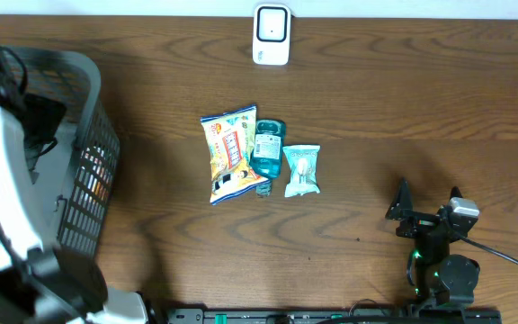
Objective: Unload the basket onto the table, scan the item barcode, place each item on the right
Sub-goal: 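Reach the left gripper into the basket and grasp the green tub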
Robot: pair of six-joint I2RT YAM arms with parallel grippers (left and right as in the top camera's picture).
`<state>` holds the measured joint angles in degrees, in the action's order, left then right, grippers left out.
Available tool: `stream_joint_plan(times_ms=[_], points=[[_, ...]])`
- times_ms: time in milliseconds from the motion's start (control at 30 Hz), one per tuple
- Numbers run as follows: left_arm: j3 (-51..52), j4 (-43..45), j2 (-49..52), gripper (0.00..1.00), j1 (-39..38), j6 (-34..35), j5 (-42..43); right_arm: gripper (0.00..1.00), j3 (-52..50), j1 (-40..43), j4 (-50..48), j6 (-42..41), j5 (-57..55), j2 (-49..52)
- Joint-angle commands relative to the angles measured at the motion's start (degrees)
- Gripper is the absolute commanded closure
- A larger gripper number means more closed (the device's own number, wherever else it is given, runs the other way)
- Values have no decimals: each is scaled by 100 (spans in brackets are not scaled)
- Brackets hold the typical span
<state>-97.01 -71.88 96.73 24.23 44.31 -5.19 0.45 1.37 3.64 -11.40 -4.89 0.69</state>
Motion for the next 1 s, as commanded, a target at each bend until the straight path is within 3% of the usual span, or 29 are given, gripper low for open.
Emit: stream_joint_plan(times_ms=[0,400,767,967], points=[[28,59,671,2,24,-448,420,1,-13,-66,11,-57,-33,-35],[33,540,2081,2,22,-330,455,1,-13,-66,11,-57,-33,-35],[144,782,2312,2,2,-138,627,1,-13,-66,11,-57,-33,-35],[638,1375,2312,2,-20,-50,623,1,-13,-66,11,-57,-31,-35]])
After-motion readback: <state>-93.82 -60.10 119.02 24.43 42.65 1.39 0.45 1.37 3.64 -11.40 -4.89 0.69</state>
